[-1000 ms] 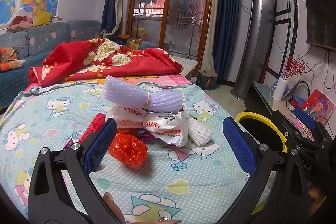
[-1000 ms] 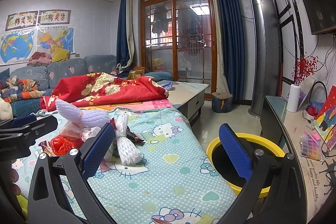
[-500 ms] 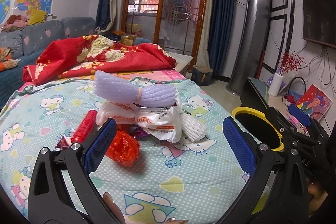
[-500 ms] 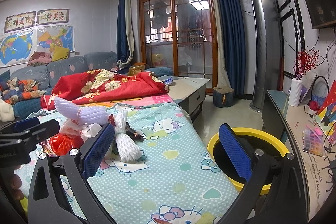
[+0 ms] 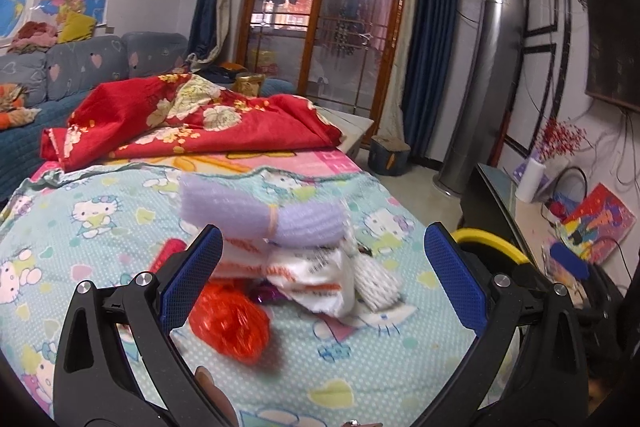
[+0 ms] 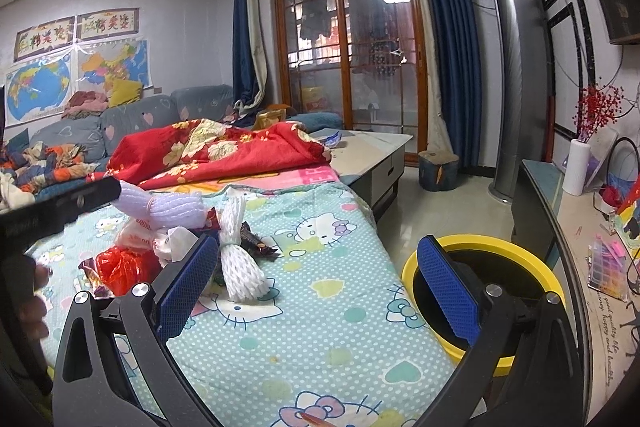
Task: Collect trash
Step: 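Grasp the white mesh sleeve with the right tool while the left tool grasps the lavender mesh sleeve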
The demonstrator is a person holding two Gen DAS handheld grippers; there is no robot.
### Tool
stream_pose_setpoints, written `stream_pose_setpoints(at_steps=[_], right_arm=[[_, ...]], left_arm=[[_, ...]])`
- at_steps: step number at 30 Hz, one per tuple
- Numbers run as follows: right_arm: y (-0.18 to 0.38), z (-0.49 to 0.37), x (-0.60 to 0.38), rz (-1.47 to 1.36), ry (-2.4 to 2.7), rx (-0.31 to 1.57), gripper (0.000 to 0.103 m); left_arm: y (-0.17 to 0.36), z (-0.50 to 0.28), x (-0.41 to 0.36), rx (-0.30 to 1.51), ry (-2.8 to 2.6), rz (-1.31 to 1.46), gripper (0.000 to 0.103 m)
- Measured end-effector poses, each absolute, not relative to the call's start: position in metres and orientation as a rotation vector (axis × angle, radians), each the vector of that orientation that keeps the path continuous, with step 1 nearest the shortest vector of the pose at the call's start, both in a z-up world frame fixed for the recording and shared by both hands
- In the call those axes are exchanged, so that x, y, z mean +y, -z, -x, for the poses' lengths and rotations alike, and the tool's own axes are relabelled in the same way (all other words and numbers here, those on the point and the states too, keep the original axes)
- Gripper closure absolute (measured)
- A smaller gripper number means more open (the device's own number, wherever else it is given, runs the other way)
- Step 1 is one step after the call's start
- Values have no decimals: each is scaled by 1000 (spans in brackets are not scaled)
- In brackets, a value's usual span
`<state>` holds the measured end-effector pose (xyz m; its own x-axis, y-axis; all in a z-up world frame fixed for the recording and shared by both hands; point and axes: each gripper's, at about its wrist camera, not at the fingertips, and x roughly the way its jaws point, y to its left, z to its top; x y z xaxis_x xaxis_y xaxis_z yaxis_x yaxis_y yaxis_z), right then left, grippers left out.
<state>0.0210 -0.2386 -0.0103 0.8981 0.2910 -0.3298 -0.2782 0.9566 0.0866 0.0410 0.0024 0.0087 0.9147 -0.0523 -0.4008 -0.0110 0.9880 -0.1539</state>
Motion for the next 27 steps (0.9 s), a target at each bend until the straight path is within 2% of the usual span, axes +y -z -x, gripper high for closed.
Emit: stream_pose_setpoints(at_steps=[10, 18, 20, 24, 27], right_arm=[[2, -55, -212, -1, -435, 443, 6], [27, -96, -172, 66, -551, 620, 8], [37, -105, -166, 83, -561, 669, 17], [52, -118, -155, 108, -588, 729, 24], [60, -124, -149, 118, -604, 747, 35]], left_arm=[[-19, -75, 51, 441, -67, 253, 10], [-3, -90, 91, 499, -73, 320, 10], [3, -93, 100, 515, -57, 348, 10], [14, -100, 110, 538, -16, 406, 10], [17, -102, 112, 535, 25, 443, 10]])
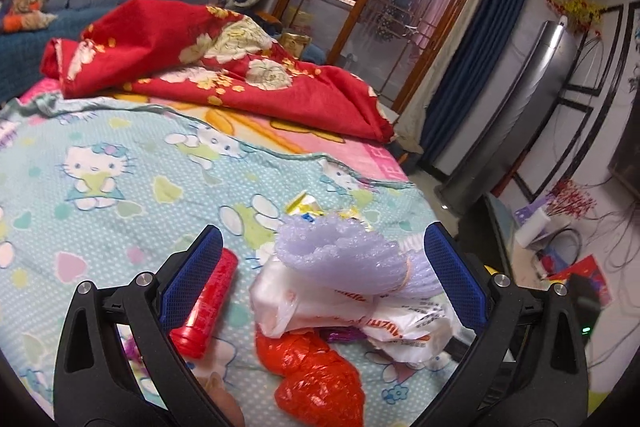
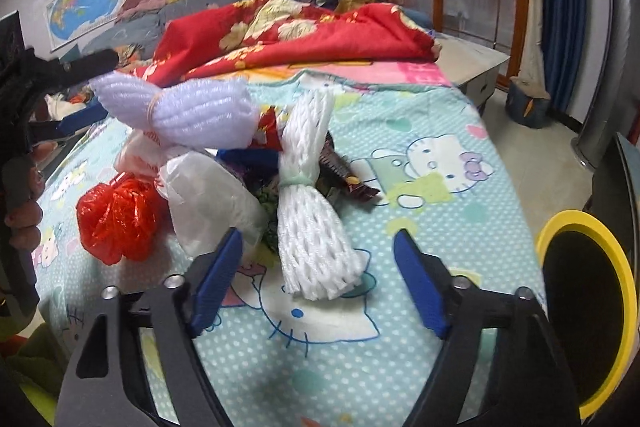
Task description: Collect trash
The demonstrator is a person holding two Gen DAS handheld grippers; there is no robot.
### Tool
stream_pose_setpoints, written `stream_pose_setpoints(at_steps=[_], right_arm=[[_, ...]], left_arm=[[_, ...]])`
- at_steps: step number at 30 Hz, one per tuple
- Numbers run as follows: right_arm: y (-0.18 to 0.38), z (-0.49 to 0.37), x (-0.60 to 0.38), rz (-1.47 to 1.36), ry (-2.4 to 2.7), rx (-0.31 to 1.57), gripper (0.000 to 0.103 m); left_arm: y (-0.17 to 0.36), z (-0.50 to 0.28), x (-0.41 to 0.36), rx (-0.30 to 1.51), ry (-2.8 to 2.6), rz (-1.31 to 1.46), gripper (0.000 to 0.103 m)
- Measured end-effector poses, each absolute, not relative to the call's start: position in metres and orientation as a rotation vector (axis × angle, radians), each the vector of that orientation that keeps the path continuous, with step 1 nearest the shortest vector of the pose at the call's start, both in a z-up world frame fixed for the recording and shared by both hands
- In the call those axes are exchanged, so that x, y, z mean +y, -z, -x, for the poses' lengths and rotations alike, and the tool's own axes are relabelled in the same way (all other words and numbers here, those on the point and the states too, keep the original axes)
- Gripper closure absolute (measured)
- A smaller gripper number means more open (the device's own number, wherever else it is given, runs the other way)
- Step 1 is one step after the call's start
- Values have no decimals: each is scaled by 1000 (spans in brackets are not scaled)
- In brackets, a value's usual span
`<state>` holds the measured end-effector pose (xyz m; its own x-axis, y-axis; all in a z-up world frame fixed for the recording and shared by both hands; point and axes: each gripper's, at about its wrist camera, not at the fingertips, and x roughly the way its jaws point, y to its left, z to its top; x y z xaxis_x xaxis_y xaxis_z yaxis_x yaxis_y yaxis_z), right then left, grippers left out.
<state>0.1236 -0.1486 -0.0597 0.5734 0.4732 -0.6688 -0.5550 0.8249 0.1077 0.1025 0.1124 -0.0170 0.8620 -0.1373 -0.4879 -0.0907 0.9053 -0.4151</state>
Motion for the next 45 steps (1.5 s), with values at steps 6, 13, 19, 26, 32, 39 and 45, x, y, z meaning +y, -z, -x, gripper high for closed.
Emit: stream_pose_setpoints(at_steps=[6, 13, 19, 26, 32, 39, 45], right_arm=[[70, -126, -148, 106, -630, 780, 70], [66, -120, -159, 69, -627, 758, 83], [58, -113, -172, 34, -605, 730, 86], [48, -108, -187, 8, -569, 691, 87], [42, -106, -205, -29, -533, 672, 87], [34, -107, -226, -61, -480, 649, 87], [33, -110, -251, -103, -431, 642, 87]], left_arm=[[12, -107, 105, 528, 129, 450, 25], [14, -107, 96, 552, 173, 446, 70], [10, -104, 79, 570, 201, 386, 96], [-4, -94, 67, 540, 242, 360, 101], [-21, -86, 60, 494, 270, 348, 102], [-28, -86, 43, 489, 314, 329, 103], [-26, -91, 15, 514, 368, 282, 103]])
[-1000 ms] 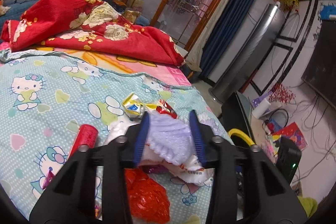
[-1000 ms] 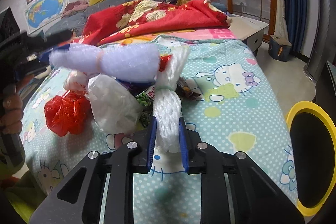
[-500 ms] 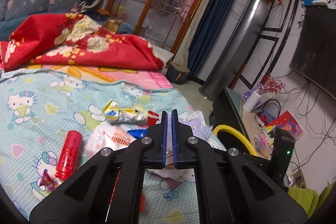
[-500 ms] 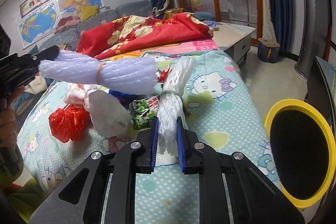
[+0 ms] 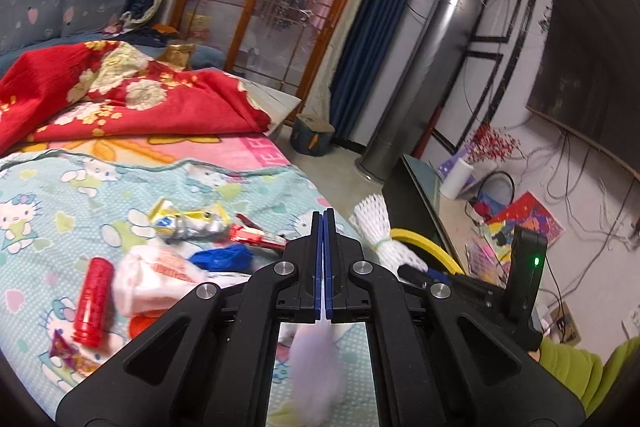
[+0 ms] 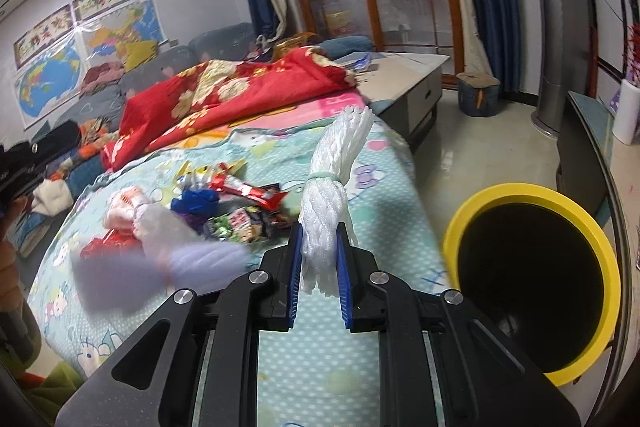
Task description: Collect trash
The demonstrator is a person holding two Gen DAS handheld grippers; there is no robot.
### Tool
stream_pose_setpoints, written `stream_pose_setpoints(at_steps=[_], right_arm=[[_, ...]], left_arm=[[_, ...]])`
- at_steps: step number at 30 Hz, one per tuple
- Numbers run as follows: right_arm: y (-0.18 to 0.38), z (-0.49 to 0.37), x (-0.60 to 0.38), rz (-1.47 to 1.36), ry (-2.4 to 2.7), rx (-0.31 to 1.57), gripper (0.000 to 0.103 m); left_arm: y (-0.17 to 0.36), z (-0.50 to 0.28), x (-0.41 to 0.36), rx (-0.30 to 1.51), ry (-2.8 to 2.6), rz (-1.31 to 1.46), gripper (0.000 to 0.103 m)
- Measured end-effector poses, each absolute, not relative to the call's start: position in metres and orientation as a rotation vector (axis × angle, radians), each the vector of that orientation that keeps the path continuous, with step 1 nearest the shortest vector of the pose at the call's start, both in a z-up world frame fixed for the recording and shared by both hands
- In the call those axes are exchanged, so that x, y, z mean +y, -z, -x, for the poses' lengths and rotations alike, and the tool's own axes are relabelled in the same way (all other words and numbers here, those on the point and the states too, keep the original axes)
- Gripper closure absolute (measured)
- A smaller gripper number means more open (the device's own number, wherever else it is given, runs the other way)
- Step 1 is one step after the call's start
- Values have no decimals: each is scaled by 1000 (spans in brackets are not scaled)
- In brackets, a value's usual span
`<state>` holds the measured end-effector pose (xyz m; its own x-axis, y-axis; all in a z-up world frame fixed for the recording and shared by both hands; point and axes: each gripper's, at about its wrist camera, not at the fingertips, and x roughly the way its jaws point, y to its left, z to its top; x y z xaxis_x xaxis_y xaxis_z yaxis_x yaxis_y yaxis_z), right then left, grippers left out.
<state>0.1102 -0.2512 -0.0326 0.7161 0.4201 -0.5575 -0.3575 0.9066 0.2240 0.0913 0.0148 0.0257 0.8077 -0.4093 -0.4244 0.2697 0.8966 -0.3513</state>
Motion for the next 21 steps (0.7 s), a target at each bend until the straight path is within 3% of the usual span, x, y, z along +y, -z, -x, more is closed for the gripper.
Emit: stream_pose_setpoints(at_steps=[3, 5, 10, 17, 21], right_arm=[[31, -109, -260, -117, -412, 634, 87], [31, -109, -264, -123, -407, 632, 87], [31, -108, -274, -139, -390, 629, 87], [30, -110, -298, -160, -338, 613, 87], [31, -110, -314, -174, -300, 609, 87]], left_arm=[[-21, -89, 6, 528, 381, 250, 99], [-13, -89, 1, 570, 401, 221, 69], [17, -80, -21, 692, 394, 90, 65], [59, -65, -43, 843, 309, -103, 50], [81, -64, -45, 913, 285, -130, 50]])
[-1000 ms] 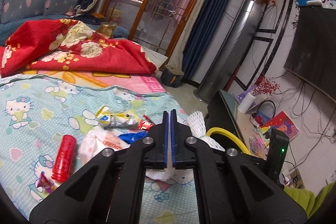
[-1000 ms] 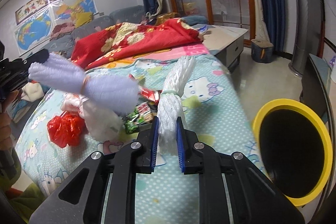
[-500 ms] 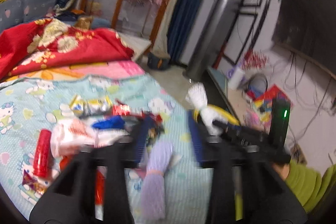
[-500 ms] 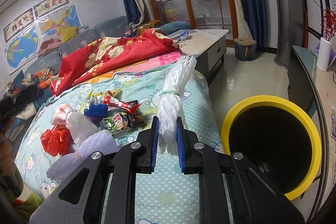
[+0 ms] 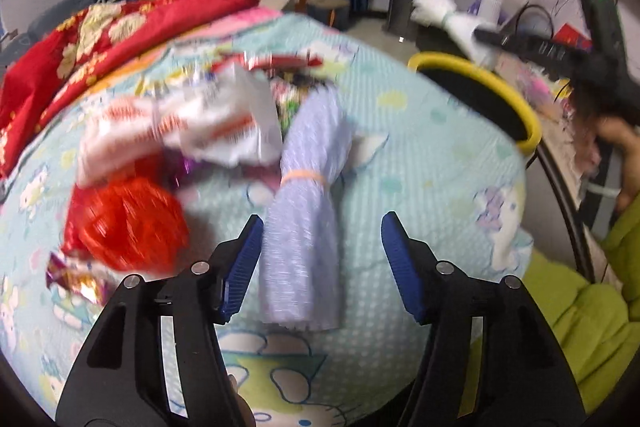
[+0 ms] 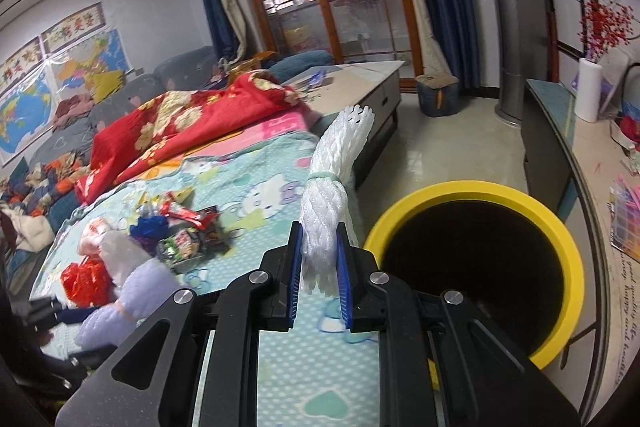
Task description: Collect trash
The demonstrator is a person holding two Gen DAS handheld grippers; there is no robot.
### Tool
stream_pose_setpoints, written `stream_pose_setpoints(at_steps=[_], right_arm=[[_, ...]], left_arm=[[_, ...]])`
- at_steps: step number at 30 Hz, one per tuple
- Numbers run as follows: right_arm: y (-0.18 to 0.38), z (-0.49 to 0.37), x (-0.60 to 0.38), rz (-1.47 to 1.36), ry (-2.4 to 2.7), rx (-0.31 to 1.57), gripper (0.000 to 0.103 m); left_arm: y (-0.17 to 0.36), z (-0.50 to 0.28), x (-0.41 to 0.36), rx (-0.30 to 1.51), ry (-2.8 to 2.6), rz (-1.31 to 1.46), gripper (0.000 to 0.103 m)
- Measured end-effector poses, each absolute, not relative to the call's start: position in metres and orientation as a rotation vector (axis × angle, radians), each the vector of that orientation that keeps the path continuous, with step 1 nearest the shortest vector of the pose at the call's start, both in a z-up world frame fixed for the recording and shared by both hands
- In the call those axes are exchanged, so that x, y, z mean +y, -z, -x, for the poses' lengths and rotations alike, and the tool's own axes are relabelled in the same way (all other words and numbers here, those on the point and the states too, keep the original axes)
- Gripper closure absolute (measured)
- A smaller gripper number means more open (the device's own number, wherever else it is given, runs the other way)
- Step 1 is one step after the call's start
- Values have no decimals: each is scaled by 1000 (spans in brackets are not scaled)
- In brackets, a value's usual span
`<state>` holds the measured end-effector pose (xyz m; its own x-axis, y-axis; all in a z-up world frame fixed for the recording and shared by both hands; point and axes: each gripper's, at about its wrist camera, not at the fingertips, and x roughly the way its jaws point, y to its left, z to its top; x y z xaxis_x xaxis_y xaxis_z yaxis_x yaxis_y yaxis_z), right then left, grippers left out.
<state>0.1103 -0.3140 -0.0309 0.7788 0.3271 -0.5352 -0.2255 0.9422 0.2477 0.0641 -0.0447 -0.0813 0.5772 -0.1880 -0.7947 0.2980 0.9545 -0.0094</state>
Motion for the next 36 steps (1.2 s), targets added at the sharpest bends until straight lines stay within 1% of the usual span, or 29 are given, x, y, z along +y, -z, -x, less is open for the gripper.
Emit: stream_pose_setpoints(at_steps=[1, 2, 3, 5, 7, 10, 22, 27, 36], right_arm=[[31, -110, -320, -175, -287, 606, 87], [31, -109, -323, -174, -278, 604, 87], [32, -110, -327, -176, -270, 603, 87], [34, -110, -338, -187, -247, 601, 87], [35, -110, -346, -191, -230, 601, 87], [38, -111, -359, -206, -204, 606, 87], [54, -107, -401, -244, -128, 645, 87], [63, -105, -416, -261, -101, 670, 87], [81, -106, -435, -296, -76, 719, 87]], left_arm=[[85, -63, -45, 929, 293, -124, 58], [89, -63, -47, 944, 294, -127, 73], [90, -63, -49, 946, 291, -137, 73], [87, -62, -53, 933, 303, -141, 79], [82, -63, -56, 922, 323, -122, 80], [73, -68, -64, 913, 359, -78, 80], [39, -108, -134, 841, 498, -11, 80], [37, -128, -161, 846, 539, 9, 80], [49, -159, -207, 876, 594, 20, 80]])
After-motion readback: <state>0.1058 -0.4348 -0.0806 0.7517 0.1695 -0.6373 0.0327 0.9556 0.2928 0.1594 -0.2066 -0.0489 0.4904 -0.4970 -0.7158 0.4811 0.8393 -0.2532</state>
